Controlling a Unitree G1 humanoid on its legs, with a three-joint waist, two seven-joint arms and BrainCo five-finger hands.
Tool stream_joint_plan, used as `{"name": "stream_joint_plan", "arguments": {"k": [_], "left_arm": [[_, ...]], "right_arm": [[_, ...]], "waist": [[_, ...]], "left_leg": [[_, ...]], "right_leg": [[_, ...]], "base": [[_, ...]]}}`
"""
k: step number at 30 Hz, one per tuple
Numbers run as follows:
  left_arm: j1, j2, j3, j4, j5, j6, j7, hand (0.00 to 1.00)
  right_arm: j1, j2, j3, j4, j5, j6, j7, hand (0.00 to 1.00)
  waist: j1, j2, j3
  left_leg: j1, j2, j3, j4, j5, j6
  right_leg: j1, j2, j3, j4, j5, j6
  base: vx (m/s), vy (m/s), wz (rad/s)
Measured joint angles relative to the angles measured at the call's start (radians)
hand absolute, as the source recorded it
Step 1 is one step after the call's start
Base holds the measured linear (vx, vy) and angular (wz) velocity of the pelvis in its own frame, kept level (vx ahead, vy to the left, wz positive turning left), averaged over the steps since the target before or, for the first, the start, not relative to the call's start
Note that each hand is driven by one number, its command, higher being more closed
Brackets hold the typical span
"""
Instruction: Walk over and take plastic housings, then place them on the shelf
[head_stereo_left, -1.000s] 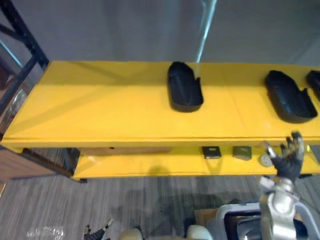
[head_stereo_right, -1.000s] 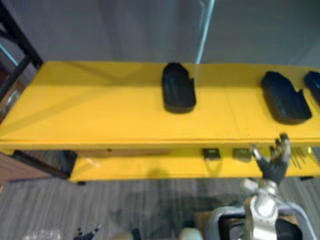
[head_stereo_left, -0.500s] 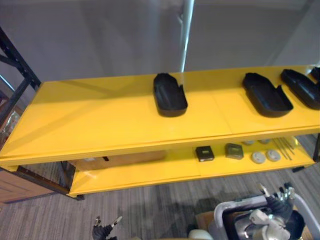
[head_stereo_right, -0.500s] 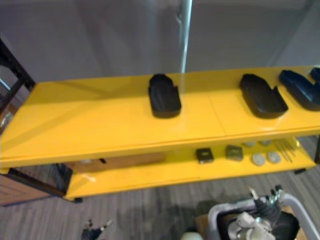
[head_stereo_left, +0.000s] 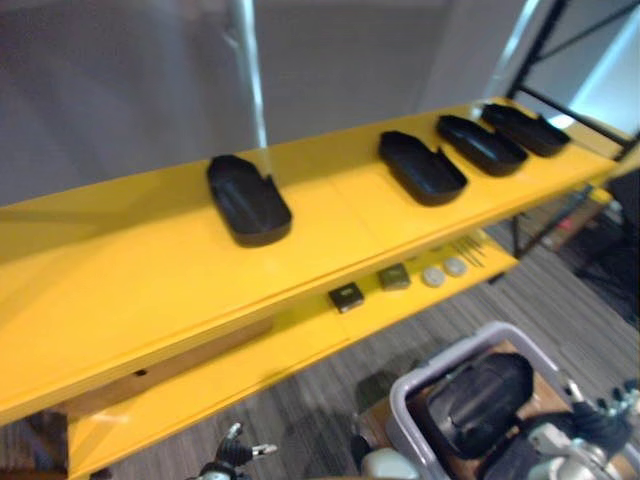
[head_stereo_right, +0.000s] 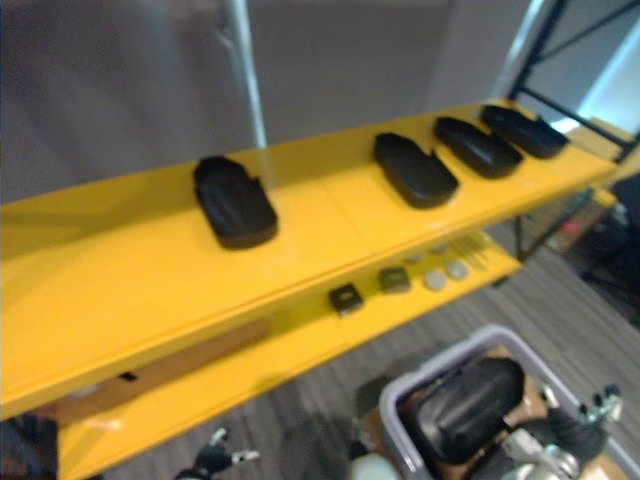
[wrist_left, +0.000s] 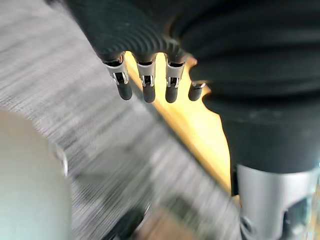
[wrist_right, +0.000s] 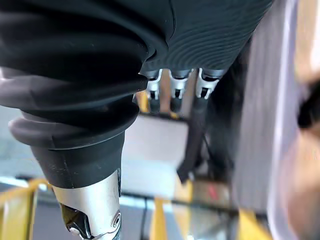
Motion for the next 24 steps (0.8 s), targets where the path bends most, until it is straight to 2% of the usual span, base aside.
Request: {"name": "stream_joint_plan", "arguments": {"k": [1, 2, 3, 4, 5, 6, 7, 8, 10, 11, 14, 15, 16, 17, 19, 21, 22, 23, 24], "left_arm": [[-0.011, -0.007, -0.001, 0.000, -0.014, 0.011, 0.003, 0.00], [-0.016, -0.014, 0.000, -0.004, -0.070, 0.014, 0.014, 0.00], [-0.016, -0.013, 0.002, -0.009, -0.107, 0.014, 0.019, 0.00], [-0.013, -0.013, 0.015, -0.020, -0.162, 0.013, 0.026, 0.00], [-0.012, -0.015, 0.024, -0.029, -0.192, 0.013, 0.035, 0.00], [-0.010, -0.017, 0.030, -0.038, -0.200, 0.013, 0.039, 0.00], [-0.015, -0.023, 0.050, -0.045, -0.199, 0.008, 0.045, 0.00], [-0.020, -0.017, 0.066, -0.047, -0.199, 0.005, 0.045, 0.00], [-0.021, -0.009, 0.086, -0.045, -0.200, -0.001, 0.045, 0.00], [-0.027, 0.000, 0.102, -0.046, -0.207, -0.002, 0.044, 0.00], [-0.043, 0.000, 0.104, -0.045, -0.204, -0.007, 0.048, 0.00], [-0.052, -0.009, 0.100, -0.046, -0.203, -0.023, 0.053, 0.00], [-0.052, -0.010, 0.099, -0.051, -0.194, -0.040, 0.051, 0.00], [-0.057, -0.006, 0.099, -0.075, -0.139, -0.049, 0.051, 0.00], [-0.057, -0.001, 0.097, -0.085, -0.085, -0.049, 0.042, 0.00], [-0.057, 0.002, 0.099, -0.088, -0.025, -0.048, 0.013, 0.00], [-0.058, 0.007, 0.106, -0.094, 0.012, -0.046, -0.002, 0.00], [-0.058, 0.013, 0.118, -0.115, 0.043, -0.031, -0.011, 0.00], [-0.057, 0.017, 0.120, -0.116, 0.049, -0.025, -0.013, 0.00]], "right_arm": [[-0.009, -0.016, 0.010, -0.013, 0.012, -0.004, 0.023, 0.00], [-0.031, -0.044, 0.028, -0.032, 0.011, -0.011, 0.053, 0.00], [-0.054, -0.064, 0.043, -0.032, 0.011, -0.014, 0.068, 0.00], [-0.113, -0.107, 0.077, -0.031, 0.010, -0.014, 0.090, 0.00], [-0.186, -0.143, 0.099, -0.030, 0.011, -0.013, 0.109, 0.00], [-0.219, -0.159, 0.105, -0.030, 0.011, -0.012, 0.113, 0.00], [-0.280, -0.181, 0.118, -0.024, 0.012, -0.011, 0.120, 0.00], [-0.319, -0.181, 0.136, -0.016, 0.011, -0.003, 0.122, 0.00], [-0.342, -0.181, 0.173, -0.015, 0.009, 0.003, 0.115, 0.00], [-0.372, -0.181, 0.215, -0.015, 0.009, 0.007, 0.101, 0.00], [-0.425, -0.186, 0.256, 0.016, 0.009, 0.012, 0.080, 0.00], [-0.446, -0.186, 0.279, 0.055, 0.009, 0.020, 0.066, 0.00], [-0.453, -0.184, 0.293, 0.070, 0.009, 0.023, 0.059, 0.00], [-0.451, -0.177, 0.304, 0.081, 0.008, 0.023, 0.050, 0.00], [-0.434, -0.162, 0.309, 0.083, 0.008, 0.019, 0.039, 0.00], [-0.381, -0.137, 0.309, 0.077, 0.009, 0.002, 0.039, 0.00], [-0.338, -0.123, 0.312, 0.059, 0.005, 0.001, 0.040, 0.00], [-0.305, -0.120, 0.318, 0.042, -0.030, 0.001, 0.047, 0.00], [-0.303, -0.120, 0.319, 0.033, -0.036, 0.001, 0.051, 0.00]], "waist": [[0.000, -0.004, 0.008], [0.006, 0.005, 0.017], [0.011, 0.009, 0.020], [0.026, 0.017, 0.029], [0.042, 0.040, 0.042], [0.045, 0.051, 0.047], [0.052, 0.065, 0.068], [0.067, 0.048, 0.098], [0.073, 0.032, 0.118], [0.077, 0.022, 0.124], [0.090, 0.032, 0.137], [0.099, 0.047, 0.147], [0.106, 0.052, 0.151], [0.127, 0.053, 0.168], [0.127, 0.053, 0.170], [0.126, 0.050, 0.172], [0.126, 0.034, 0.185], [0.127, 0.017, 0.194], [0.129, 0.015, 0.196]], "left_leg": [[-0.040, -0.003, -0.099, 0.083, -0.015, 0.028], [-0.080, -0.016, -0.224, 0.155, -0.041, 0.067], [-0.099, -0.025, -0.281, 0.186, -0.054, 0.077], [-0.129, -0.044, -0.382, 0.239, -0.084, 0.082], [-0.140, -0.056, -0.446, 0.256, -0.121, 0.074], [-0.147, -0.057, -0.462, 0.252, -0.145, 0.074], [-0.148, -0.059, -0.467, 0.217, -0.201, 0.065], [-0.156, -0.086, -0.455, 0.222, -0.194, 0.072], [-0.178, -0.107, -0.462, 0.224, -0.185, 0.083], [-0.208, -0.127, -0.476, 0.226, -0.175, 0.088], [-0.241, -0.137, -0.501, 0.251, -0.173, 0.088], [-0.265, -0.136, -0.526, 0.284, -0.179, 0.081], [-0.271, -0.133, -0.539, 0.309, -0.184, 0.075], [-0.267, -0.117, -0.542, 0.349, -0.194, 0.071], [-0.262, -0.100, -0.539, 0.388, -0.213, 0.074], [-0.238, -0.081, -0.517, 0.427, -0.256, 0.092], [-0.207, -0.081, -0.487, 0.441, -0.274, 0.103], [-0.183, -0.085, -0.445, 0.436, -0.275, 0.109], [-0.176, -0.080, -0.427, 0.424, -0.270, 0.118]], "right_leg": [[-0.020, 0.014, 0.036, 0.016, 0.003, 0.005], [-0.042, 0.026, 0.080, 0.031, 0.007, 0.009], [-0.055, 0.039, 0.106, 0.037, 0.008, 0.011], [-0.084, 0.060, 0.156, 0.037, 0.005, 0.001], [-0.114, 0.074, 0.168, 0.034, 0.014, -0.013], [-0.131, 0.077, 0.165, 0.031, 0.022, -0.023], [-0.157, 0.077, 0.157, 0.031, 0.037, -0.027], [-0.166, 0.049, 0.156, 0.028, 0.054, -0.021], [-0.171, 0.022, 0.153, 0.011, 0.063, -0.017], [-0.193, 0.004, 0.150, 0.011, 0.073, -0.027], [-0.208, -0.009, 0.126, 0.015, 0.085, -0.013], [-0.209, -0.006, 0.103, 0.025, 0.092, 0.003], [-0.216, 0.002, 0.096, 0.044, 0.093, 0.012], [-0.218, 0.026, 0.098, 0.085, 0.094, 0.014], [-0.218, 0.054, 0.101, 0.122, 0.094, 0.014], [-0.209, 0.084, 0.095, 0.155, 0.094, 0.013], [-0.195, 0.082, 0.056, 0.163, 0.103, 0.002], [-0.195, 0.077, 0.001, 0.144, 0.162, -0.044], [-0.190, 0.078, -0.015, 0.104, 0.218, -0.069]], "base": [[-0.05, 0.007, -0.97], [-0.08, 0.023, -1.07], [-0.12, 0.048, -1.30], [-0.24, 0.152, -1.38], [-0.27, 0.158, -1.29], [-0.28, 0.185, -0.85], [-0.23, 0.129, -0.45], [-0.22, 0.108, -0.23], [-0.15, 0.058, 0.16], [-0.05, 0.050, 0.38], [0.02, 0.016, 0.31], [0.08, 0.004, 0.40], [0.10, 0.000, 0.29], [0.08, -0.007, 0.03], [0.03, 0.009, -0.28], [-0.02, 0.061, -0.60], [-0.10, 0.100, -1.03], [-0.14, 0.108, -1.19], [-0.18, 0.115, -1.35]]}}
